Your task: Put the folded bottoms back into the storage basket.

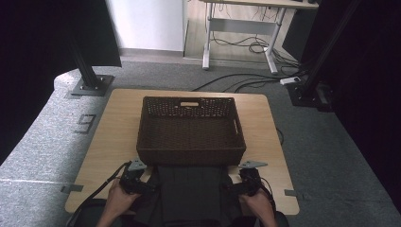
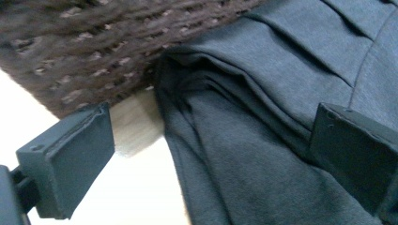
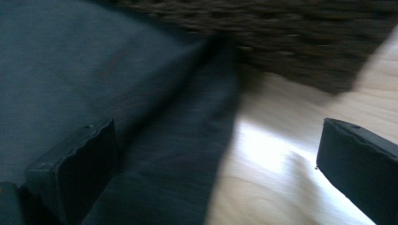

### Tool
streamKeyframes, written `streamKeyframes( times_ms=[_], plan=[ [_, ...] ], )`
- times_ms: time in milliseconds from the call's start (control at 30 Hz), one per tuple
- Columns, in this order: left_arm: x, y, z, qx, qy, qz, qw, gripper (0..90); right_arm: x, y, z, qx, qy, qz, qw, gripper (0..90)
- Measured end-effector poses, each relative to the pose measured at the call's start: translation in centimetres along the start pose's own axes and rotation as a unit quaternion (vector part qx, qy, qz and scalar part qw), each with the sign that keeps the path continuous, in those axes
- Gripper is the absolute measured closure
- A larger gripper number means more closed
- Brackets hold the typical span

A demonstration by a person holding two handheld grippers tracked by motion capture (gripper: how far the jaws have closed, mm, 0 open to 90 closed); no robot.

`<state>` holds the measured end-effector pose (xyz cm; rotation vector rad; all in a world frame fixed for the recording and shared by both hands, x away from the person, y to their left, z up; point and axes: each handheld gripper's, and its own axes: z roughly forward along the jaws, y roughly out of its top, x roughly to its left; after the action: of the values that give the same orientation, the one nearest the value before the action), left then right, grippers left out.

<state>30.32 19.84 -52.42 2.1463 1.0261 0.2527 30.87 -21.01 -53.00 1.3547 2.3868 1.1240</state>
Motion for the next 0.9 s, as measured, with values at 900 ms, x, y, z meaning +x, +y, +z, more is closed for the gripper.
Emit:
streamKeyframes(
  times_ms=[900],
  plan=[
    [-1.5,-1.7,0.9,0.036,-0.016,-0.028,0.9988,0.0,2.7,-0.2,2.3,0.033,0.017,0.001,0.9993,0.0]
  ],
)
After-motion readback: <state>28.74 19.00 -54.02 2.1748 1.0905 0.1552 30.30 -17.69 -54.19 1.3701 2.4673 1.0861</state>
